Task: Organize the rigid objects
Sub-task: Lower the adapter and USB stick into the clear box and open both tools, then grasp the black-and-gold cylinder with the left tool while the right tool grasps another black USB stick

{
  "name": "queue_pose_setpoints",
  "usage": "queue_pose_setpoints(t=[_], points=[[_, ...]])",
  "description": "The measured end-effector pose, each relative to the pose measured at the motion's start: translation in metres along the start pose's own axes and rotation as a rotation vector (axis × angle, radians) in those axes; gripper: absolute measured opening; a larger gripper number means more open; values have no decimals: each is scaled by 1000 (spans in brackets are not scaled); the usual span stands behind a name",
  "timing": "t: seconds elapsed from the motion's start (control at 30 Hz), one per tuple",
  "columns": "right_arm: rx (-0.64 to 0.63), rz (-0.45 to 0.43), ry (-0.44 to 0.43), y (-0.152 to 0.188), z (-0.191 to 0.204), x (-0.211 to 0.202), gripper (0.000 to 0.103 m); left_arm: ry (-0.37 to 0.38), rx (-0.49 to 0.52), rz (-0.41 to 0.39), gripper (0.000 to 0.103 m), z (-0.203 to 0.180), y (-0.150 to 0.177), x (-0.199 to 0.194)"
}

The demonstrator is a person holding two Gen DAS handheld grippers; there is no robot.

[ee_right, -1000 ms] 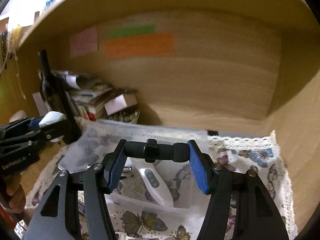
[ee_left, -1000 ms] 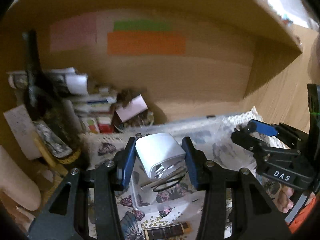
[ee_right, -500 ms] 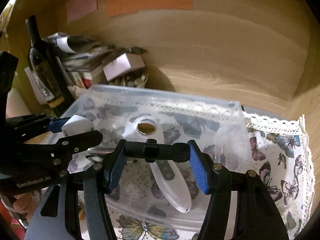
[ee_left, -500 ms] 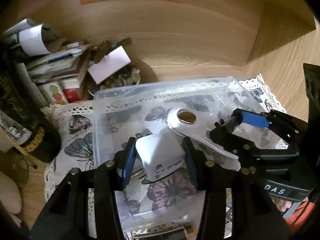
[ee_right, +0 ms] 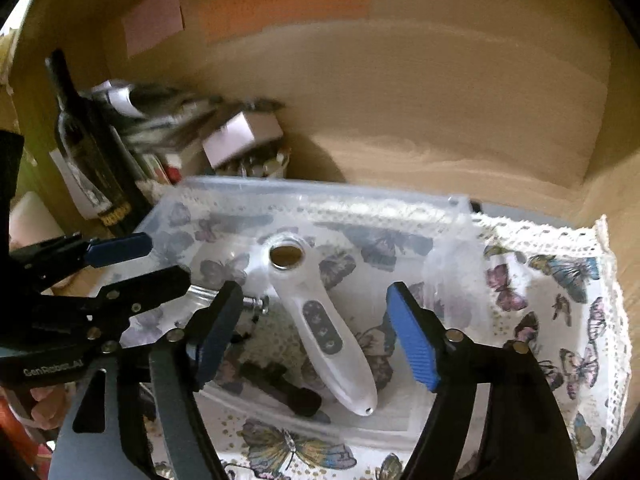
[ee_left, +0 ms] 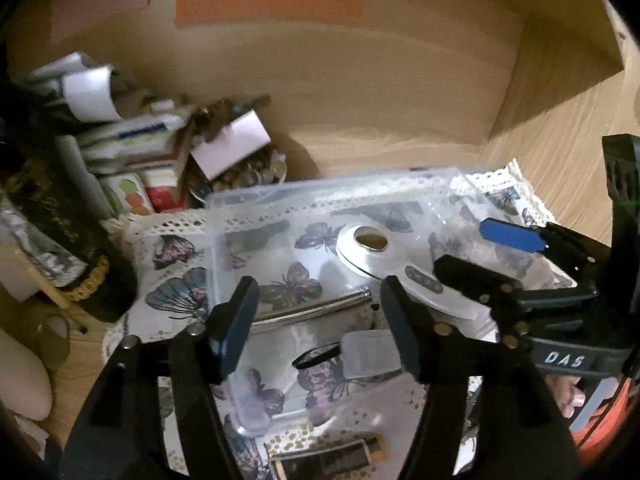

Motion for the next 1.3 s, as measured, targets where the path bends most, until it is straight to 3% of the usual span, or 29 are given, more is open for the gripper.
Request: queue_pose_setpoints(t=[0.23, 0.4, 0.6, 0.97, 1.03, 1.13, 1.3], points=[[-12, -102, -14, 5, 1, -48, 85, -78, 36, -107, 99, -5, 6, -50], [-17, -114, -12, 22, -3, -67, 89, -106, 75, -132, 102, -15, 21, -72], [-30, -82, 12, 47, -7, -71, 91, -95, 98, -56, 102, -24, 47, -65], [-40, 110, 39, 101, -22, -37, 91, -3, 73, 147, 102, -30, 89, -17], [-53, 149, 37, 106, -22, -29, 89, -5, 73, 167, 102, -31, 91, -10], [-65, 195, 38, 112, -21, -19, 74, -33, 60, 201, 102, -29, 93, 1], [-87, 195, 34, 114, -18, -18, 59, -24, 18, 210, 102, -24, 94, 9]])
Point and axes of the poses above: each gripper's, at about its wrist camera, not at the fingertips, and x roughly the way its jaws point, z to its left, y to its underside, the point moved 1 cm from there along x, roughly the way its jaws point, and after that the axes turned 11 degrees about x, right-handed, at the moved point
